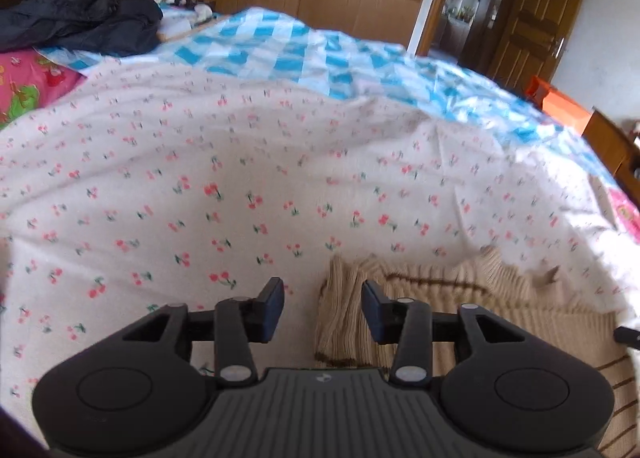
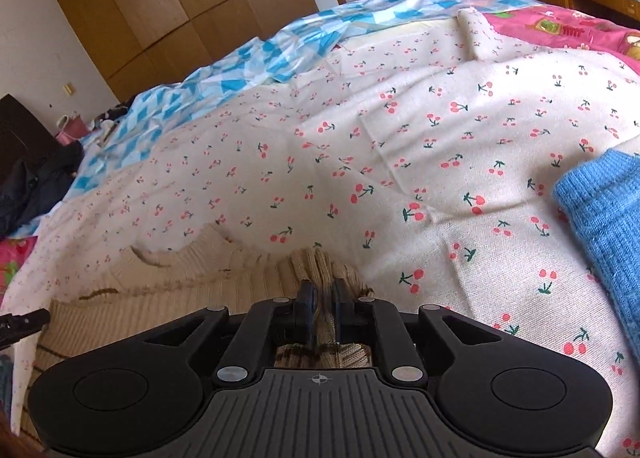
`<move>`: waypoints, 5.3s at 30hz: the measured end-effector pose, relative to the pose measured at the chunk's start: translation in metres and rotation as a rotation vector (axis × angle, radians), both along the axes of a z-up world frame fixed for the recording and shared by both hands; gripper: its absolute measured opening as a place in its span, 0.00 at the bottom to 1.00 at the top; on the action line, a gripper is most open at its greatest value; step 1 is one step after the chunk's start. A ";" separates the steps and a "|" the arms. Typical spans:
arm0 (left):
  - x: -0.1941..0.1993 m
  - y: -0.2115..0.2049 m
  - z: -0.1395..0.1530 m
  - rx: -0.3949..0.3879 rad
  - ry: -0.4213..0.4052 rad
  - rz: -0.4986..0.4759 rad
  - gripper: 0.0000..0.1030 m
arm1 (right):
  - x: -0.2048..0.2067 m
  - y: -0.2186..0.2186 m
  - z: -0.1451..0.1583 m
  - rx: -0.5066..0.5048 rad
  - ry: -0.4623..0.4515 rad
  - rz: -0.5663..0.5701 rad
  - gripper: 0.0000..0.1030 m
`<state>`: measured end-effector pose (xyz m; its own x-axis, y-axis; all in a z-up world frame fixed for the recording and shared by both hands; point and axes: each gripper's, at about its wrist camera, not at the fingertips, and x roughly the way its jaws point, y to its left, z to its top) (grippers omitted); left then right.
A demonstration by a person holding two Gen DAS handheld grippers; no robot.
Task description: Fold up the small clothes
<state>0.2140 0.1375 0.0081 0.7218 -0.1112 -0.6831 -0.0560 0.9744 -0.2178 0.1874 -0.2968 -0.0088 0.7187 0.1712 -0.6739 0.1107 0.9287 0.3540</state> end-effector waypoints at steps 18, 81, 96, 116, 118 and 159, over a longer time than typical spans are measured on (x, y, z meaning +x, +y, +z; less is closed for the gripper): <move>-0.152 -0.005 -0.028 0.053 0.147 -0.117 0.32 | -0.146 0.016 -0.008 -0.007 0.173 0.166 0.11; -0.030 -0.033 -0.024 0.112 0.042 -0.054 0.45 | 0.013 0.004 -0.010 -0.141 0.036 0.067 0.09; -0.016 -0.028 -0.021 0.193 0.007 -0.026 0.20 | 0.009 -0.007 -0.006 -0.087 -0.010 -0.024 0.06; -0.028 -0.014 -0.013 0.125 -0.032 -0.030 0.50 | 0.013 0.009 -0.006 -0.119 -0.041 0.054 0.27; -0.024 -0.016 -0.012 0.130 -0.037 -0.036 0.51 | 0.014 0.010 -0.008 -0.123 -0.034 0.068 0.28; -0.008 -0.014 -0.016 0.215 -0.033 0.028 0.37 | -0.003 -0.012 0.007 -0.123 -0.104 -0.090 0.18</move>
